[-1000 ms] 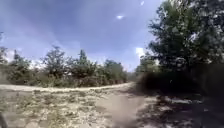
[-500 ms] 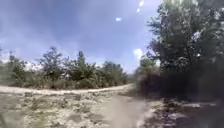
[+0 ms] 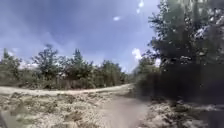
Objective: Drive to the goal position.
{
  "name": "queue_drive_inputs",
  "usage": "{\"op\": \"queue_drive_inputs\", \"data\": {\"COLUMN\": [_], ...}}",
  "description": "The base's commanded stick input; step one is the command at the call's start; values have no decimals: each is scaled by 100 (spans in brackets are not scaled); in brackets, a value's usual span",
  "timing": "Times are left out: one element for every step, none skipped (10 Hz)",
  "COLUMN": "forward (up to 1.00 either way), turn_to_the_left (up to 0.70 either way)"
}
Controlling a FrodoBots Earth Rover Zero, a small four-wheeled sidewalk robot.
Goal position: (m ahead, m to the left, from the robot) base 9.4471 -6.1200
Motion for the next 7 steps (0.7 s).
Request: {"op": "queue_drive_inputs", "data": {"forward": [70,70,70,70,70,70,70], "turn_to_the_left": [0,0,0,0,0,0,0]}}
